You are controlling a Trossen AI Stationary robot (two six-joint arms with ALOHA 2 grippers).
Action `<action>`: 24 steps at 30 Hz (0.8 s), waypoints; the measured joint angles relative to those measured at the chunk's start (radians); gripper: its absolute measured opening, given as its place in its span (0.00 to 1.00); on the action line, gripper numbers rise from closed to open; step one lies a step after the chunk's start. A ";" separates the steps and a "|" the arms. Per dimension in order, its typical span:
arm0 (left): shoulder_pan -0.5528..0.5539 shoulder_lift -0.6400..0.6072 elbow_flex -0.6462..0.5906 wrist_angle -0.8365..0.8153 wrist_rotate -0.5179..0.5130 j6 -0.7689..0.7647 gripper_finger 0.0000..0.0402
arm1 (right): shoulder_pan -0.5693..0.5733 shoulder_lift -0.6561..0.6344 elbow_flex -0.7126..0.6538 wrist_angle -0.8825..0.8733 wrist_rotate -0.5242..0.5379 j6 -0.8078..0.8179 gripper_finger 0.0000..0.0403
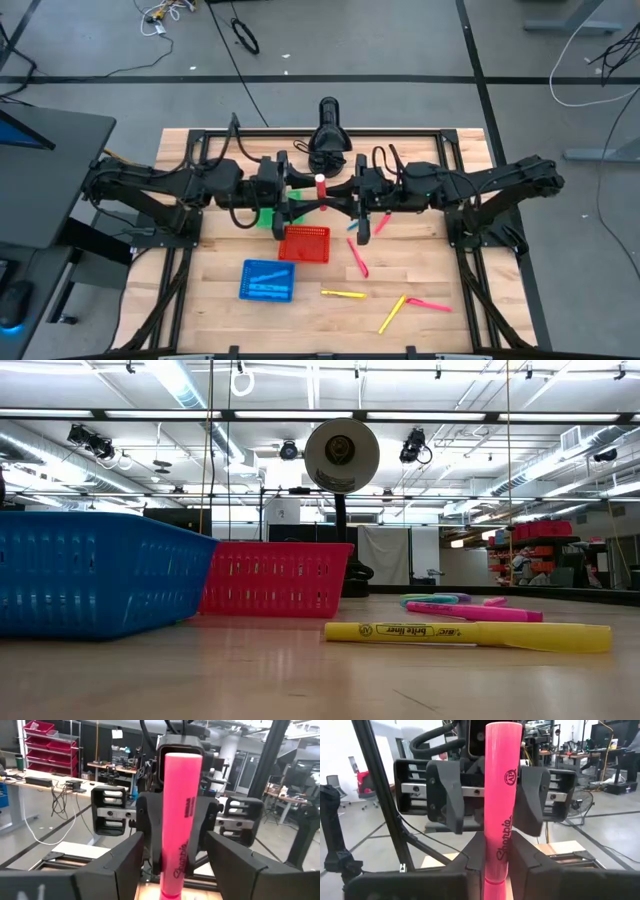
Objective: Pick & Place Markers
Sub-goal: Put the orange highlighter pen into the blue bin
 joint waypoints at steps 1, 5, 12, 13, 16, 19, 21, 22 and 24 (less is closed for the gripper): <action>0.000 0.000 0.000 0.001 0.006 0.000 0.55 | 0.000 0.000 0.000 0.000 0.000 0.000 0.11; 0.000 0.000 0.000 0.012 0.008 0.019 0.47 | 0.000 0.000 0.000 0.010 -0.002 0.000 0.11; 0.000 0.000 0.000 0.017 0.031 0.001 0.21 | 0.000 0.000 0.000 0.010 -0.010 0.001 0.11; 0.000 0.000 0.000 0.018 0.032 0.001 0.19 | 0.000 0.000 0.000 0.011 -0.018 0.003 0.11; 0.000 -0.001 0.000 0.017 0.034 0.000 0.15 | 0.000 0.005 0.001 0.013 -0.027 0.021 0.11; 0.000 -0.002 0.000 0.021 0.035 0.000 0.15 | 0.001 0.005 0.001 0.015 -0.030 0.024 0.11; -0.001 -0.002 0.000 0.022 0.034 0.000 0.16 | 0.001 0.005 0.001 0.015 -0.043 0.026 0.11; 0.000 -0.002 0.000 0.022 0.035 0.000 0.17 | 0.001 0.005 0.001 0.015 -0.045 0.027 0.11; 0.000 -0.002 0.000 0.023 0.035 0.000 0.17 | 0.001 0.006 0.001 0.018 -0.045 0.027 0.11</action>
